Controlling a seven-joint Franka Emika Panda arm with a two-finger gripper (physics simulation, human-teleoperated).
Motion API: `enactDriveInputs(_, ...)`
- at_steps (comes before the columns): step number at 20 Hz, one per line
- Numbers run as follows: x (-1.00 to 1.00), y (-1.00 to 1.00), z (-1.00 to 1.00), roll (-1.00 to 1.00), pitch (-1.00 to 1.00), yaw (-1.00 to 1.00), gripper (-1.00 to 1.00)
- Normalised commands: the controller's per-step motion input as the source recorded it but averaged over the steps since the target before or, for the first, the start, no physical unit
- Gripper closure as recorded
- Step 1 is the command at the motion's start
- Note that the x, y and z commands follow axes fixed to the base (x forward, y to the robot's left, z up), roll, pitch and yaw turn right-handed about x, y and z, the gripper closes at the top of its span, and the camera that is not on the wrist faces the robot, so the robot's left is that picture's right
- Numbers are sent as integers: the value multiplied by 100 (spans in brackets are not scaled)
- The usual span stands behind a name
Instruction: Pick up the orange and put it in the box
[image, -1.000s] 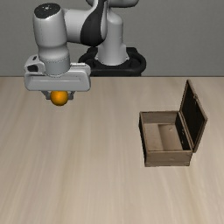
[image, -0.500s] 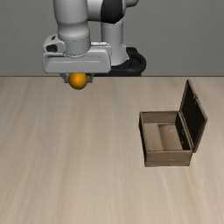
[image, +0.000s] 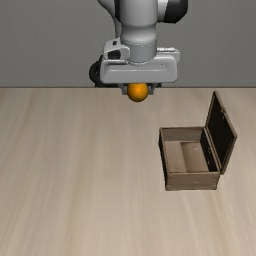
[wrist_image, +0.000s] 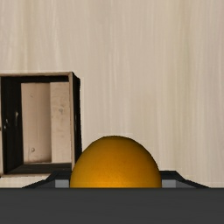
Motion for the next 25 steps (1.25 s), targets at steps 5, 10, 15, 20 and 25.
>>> enactDriveInputs(5,0,100,0,0,0,0,100)
enactDriveInputs(10,0,100,0,0,0,0,100)
enactDriveInputs(15,0,40,0,0,0,0,-100)
enactDriveInputs(20,0,0,0,0,0,0,-100)
enactDriveInputs(25,0,0,0,0,0,0,-100)
